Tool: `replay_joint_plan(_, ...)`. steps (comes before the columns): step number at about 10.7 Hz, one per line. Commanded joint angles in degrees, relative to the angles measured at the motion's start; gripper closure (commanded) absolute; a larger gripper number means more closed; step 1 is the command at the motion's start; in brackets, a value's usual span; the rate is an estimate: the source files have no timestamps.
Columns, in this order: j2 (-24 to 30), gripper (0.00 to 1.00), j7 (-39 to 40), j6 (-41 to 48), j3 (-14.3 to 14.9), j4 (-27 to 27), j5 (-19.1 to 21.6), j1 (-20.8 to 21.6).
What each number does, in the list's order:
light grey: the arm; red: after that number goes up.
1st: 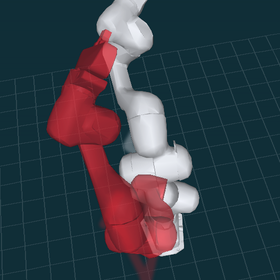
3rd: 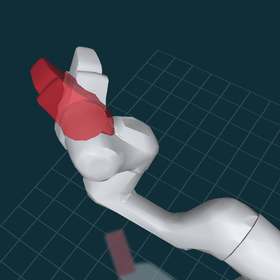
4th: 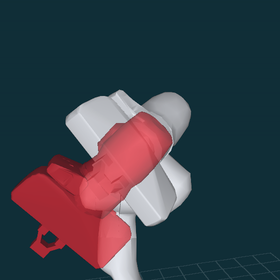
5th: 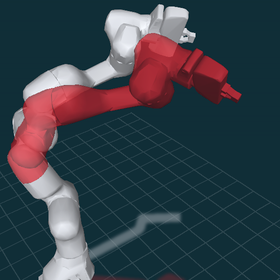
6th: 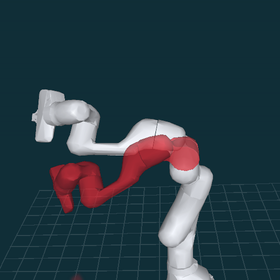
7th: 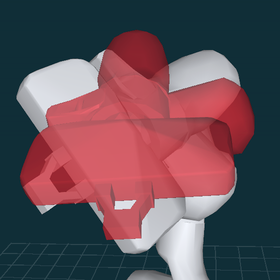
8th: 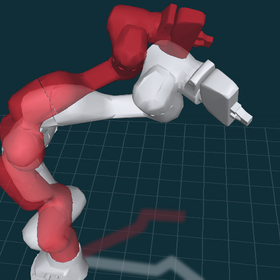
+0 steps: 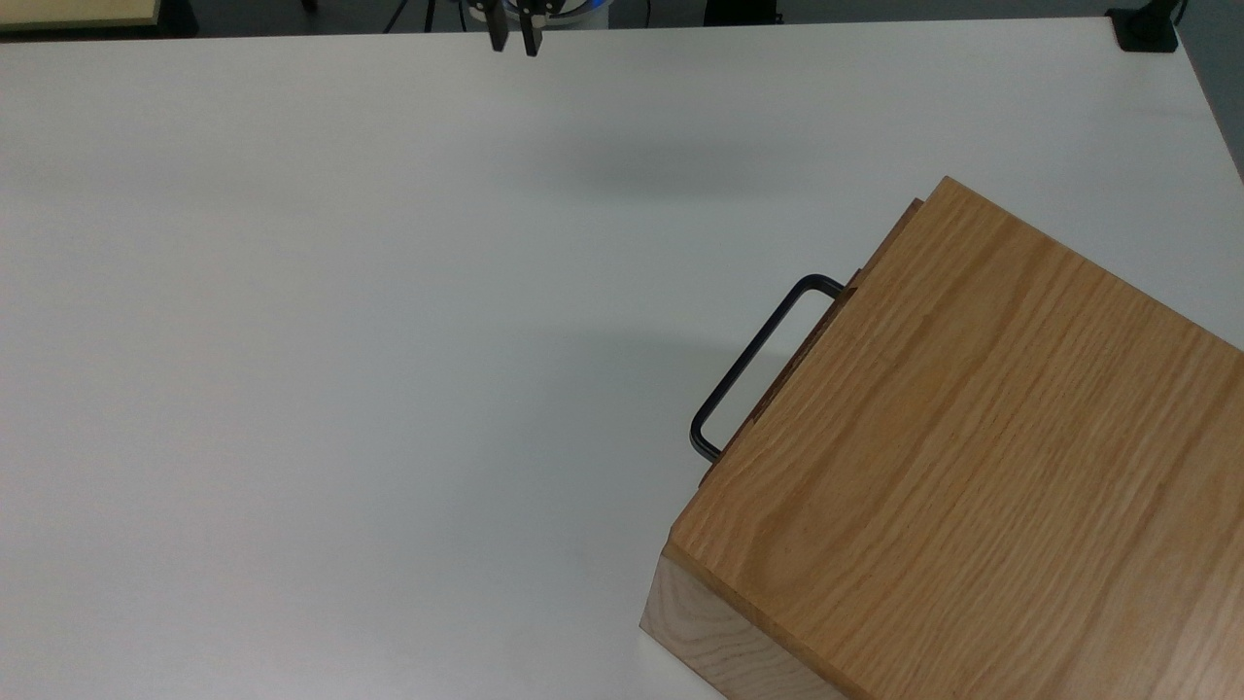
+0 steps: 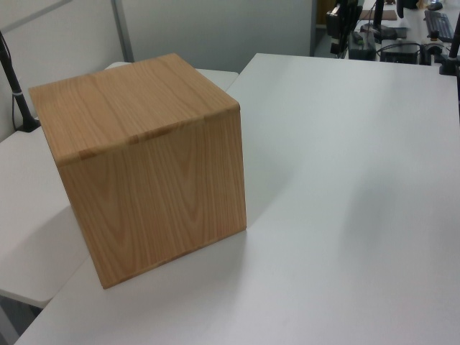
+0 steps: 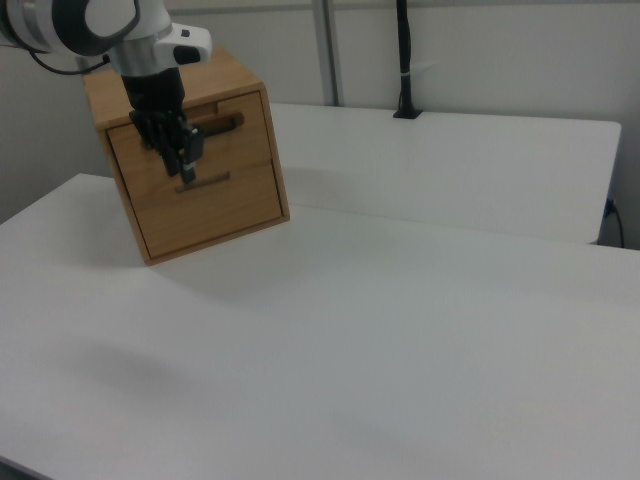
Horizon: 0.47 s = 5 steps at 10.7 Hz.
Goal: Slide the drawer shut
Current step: 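Lift the gripper up and away from the closed drawer front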
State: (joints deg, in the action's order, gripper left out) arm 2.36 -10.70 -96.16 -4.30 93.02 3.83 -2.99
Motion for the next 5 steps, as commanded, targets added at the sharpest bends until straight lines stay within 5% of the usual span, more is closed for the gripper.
replay_joint_plan(1, 1.4, 0.30, 16.1, -0.4, 1.8, 1.6, -0.9, -1.1)
replay_joint_plan(3, 1.2, 0.00, 19.3, -0.5, 2.0, 1.5, -2.8, -0.8)
replay_joint_plan(5, 0.5, 0.00, 19.2, -0.3, 2.0, 0.2, -3.4, -0.5)
